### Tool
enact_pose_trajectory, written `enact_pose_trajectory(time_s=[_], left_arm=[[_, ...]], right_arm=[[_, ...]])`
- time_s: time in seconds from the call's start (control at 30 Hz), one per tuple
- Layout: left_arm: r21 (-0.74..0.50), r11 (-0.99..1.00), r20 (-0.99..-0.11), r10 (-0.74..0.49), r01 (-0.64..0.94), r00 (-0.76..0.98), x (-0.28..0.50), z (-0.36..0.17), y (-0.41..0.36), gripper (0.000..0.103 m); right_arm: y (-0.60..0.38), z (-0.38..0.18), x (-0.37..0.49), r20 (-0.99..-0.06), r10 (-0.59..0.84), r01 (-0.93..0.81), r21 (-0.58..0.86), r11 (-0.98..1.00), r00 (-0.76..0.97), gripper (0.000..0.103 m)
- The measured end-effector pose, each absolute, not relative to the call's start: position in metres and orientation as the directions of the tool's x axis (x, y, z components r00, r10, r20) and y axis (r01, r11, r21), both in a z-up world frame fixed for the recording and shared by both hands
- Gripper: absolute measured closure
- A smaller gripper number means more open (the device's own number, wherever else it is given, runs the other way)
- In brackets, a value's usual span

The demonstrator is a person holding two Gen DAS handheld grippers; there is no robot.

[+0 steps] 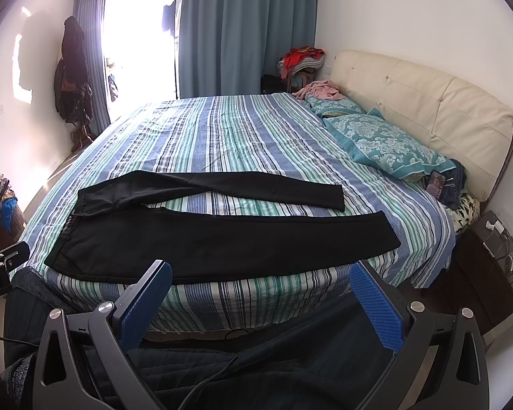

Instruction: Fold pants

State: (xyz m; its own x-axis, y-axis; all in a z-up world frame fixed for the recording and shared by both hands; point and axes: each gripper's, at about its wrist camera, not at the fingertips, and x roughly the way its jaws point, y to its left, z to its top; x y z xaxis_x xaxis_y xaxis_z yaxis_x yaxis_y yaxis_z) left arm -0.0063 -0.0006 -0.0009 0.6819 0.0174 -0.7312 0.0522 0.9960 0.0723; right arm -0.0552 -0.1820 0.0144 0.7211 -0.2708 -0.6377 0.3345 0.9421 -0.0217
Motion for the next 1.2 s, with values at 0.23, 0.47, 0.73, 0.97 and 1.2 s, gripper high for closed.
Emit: enact_pose_trajectory(time_s=[0.23,0.47,0.73,0.97,1.2], left_arm=[[0.073,0.996,-0.731,0.018,0.052,0.682,-0.0062,-0.0009,-0.0006,0.001],[0.073,0.996,-0.731,0.018,0.052,0.682,-0.0062,-0.001,-0.0007,0.001],[0.059,0.997,-0.73,0.014,0.042,0.684,-0.0071,0.0006,-0.0005,0.001],[0.068,0.996,-0.733,0.012,0.056,0.68,-0.0055,0.0002,-0.0043,0.001],[0.064,0.996,-0.739,0.01,0.056,0.674,-0.0038,-0.001,-0.0021,0.001]], right_arm=[[-0.1823,0.0142,-0.0555,-0.638,-0.27,0.334,-0.022,0.942,0.721,0.0],[-0.1829,0.0141,-0.0563,-0.637,-0.272,0.335,-0.023,0.942,0.721,0.0],[-0.1847,0.0158,-0.0566,-0.636,-0.327,0.373,-0.067,0.926,0.699,0.0],[-0.1844,0.0208,-0.0581,-0.614,-0.371,0.398,-0.1,0.912,0.697,0.0],[-0.184,0.0169,-0.0564,-0.623,-0.389,0.411,-0.117,0.904,0.679,0.0]])
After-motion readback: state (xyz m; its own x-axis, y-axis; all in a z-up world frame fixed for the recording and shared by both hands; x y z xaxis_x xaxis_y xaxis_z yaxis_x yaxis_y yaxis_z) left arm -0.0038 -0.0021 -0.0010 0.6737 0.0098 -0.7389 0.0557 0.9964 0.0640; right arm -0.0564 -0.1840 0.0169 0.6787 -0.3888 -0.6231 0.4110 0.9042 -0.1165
